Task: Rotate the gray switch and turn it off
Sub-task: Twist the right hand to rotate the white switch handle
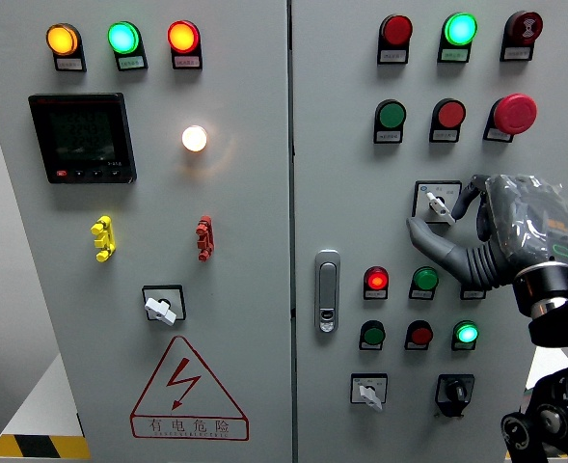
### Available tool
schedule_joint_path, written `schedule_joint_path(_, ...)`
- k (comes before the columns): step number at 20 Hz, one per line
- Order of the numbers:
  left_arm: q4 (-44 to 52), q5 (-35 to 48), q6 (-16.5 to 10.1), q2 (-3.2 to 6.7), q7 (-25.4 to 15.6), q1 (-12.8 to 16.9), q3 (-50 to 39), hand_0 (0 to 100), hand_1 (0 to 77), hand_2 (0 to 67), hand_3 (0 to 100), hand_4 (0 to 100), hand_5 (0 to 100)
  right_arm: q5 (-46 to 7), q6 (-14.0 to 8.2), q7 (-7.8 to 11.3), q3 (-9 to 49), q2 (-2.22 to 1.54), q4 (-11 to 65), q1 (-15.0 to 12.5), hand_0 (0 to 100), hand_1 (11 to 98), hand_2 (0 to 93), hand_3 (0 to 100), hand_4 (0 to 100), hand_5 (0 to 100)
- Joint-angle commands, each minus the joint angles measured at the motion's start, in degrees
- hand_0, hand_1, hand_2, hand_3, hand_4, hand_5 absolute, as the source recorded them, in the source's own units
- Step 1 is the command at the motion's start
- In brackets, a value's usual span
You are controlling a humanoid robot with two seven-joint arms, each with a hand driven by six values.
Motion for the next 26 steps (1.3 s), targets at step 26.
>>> schedule_joint_path(26, 0.02, 0.07, 0.00, 0.00, -0.06, -0.09, 0.00, 0, 0.0, 12.9, 18, 9, 12, -1.58, 0.10, 0.01, -0.63, 0.09, -1.14, 0.99, 34, 34.4, 69.1, 100, 91, 100)
